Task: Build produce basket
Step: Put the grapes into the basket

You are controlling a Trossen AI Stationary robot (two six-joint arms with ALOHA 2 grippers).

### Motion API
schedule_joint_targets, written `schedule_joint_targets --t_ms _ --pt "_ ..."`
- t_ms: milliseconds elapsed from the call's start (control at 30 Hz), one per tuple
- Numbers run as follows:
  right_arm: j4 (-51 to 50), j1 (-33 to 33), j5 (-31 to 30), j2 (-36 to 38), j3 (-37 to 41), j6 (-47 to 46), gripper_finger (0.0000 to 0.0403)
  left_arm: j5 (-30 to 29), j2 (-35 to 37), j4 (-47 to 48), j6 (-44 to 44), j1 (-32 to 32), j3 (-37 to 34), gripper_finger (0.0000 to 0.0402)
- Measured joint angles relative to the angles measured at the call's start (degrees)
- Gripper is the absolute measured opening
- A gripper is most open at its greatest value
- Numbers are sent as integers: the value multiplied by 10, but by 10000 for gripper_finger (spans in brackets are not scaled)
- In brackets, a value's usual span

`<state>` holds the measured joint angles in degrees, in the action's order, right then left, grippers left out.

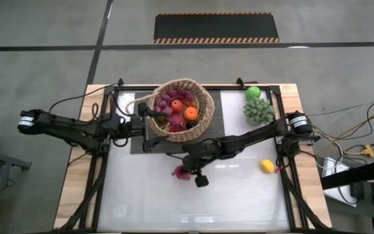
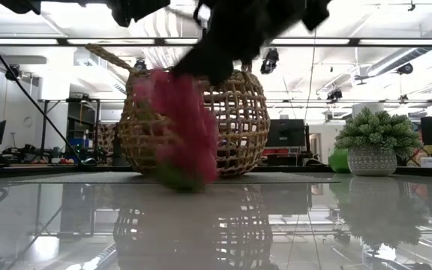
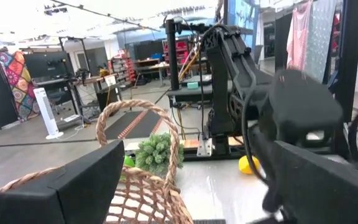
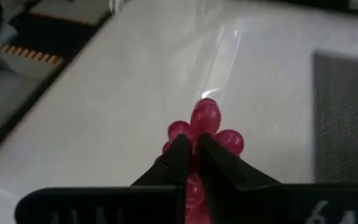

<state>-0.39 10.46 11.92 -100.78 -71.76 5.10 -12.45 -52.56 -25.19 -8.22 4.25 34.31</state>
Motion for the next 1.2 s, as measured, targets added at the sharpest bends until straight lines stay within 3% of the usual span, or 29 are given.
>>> schedule_joint_targets --t_ms 133,233,467,600,1000,1200 --pt "-32 0 -4 44 -31 21 19 0 1 -4 3 0 0 388" --pt "-52 0 -54 77 -56 55 19 0 4 -5 3 0 0 388" --pt "-83 -6 -296 127 -95 181 19 1 10 -5 4 0 -1 388" --pt "-63 -34 -411 131 -110 179 19 1 10 -8 4 0 -2 388" --pt "-120 -181 -423 104 -114 -1 22 2 9 -13 4 0 -2 388" --pt "-153 -206 -423 98 -114 -40 64 2 9 -13 3 0 -2 388"
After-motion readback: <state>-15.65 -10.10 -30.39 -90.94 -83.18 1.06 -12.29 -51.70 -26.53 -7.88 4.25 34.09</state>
